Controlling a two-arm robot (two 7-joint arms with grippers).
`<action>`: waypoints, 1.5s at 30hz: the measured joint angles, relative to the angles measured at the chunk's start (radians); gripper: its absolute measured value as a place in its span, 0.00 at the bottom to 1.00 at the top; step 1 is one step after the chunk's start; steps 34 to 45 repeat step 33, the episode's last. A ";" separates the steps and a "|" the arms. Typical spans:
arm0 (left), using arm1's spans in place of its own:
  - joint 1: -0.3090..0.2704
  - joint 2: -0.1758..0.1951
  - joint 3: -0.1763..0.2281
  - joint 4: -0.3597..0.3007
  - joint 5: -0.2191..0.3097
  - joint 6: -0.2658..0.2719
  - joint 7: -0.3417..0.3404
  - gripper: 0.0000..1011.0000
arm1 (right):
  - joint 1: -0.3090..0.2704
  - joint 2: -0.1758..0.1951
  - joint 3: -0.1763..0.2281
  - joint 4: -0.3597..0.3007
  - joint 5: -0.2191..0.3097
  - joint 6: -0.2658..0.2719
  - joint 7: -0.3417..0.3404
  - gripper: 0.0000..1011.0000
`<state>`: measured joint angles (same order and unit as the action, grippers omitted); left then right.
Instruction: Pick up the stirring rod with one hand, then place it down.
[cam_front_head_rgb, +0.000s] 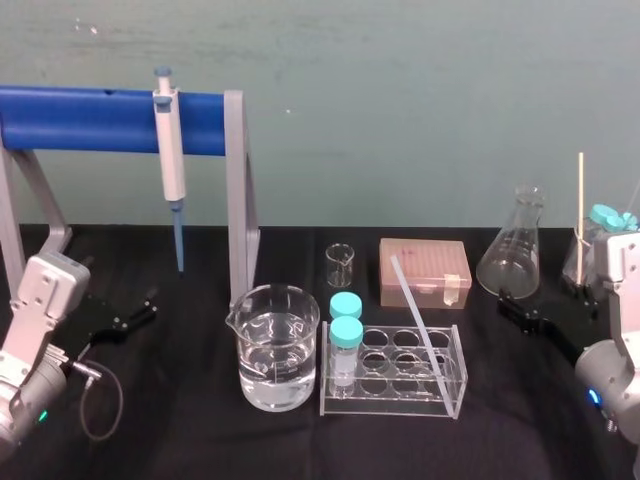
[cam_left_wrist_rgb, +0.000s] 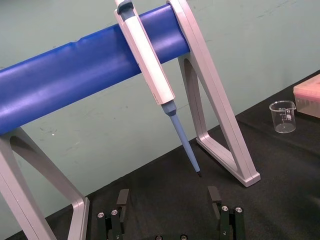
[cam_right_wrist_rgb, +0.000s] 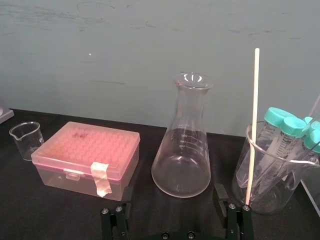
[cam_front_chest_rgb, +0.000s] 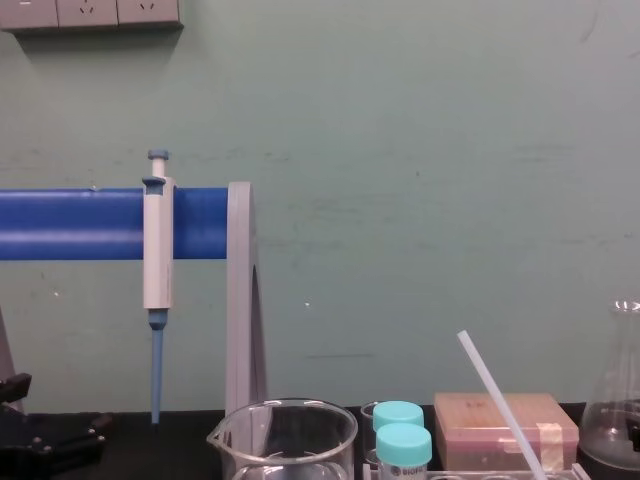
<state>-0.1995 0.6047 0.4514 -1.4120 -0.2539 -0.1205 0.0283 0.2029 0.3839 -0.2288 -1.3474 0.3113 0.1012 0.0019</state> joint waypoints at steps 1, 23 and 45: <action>0.000 0.000 0.000 0.000 0.000 0.000 0.000 0.99 | 0.000 0.000 0.000 -0.001 0.000 0.000 0.000 0.99; 0.000 0.000 0.000 0.000 0.000 0.000 0.000 0.99 | -0.001 0.003 -0.002 -0.006 0.003 -0.006 0.004 0.99; 0.000 0.000 0.000 0.000 0.000 0.000 0.000 0.99 | -0.001 0.004 -0.002 -0.007 0.005 -0.007 0.005 0.99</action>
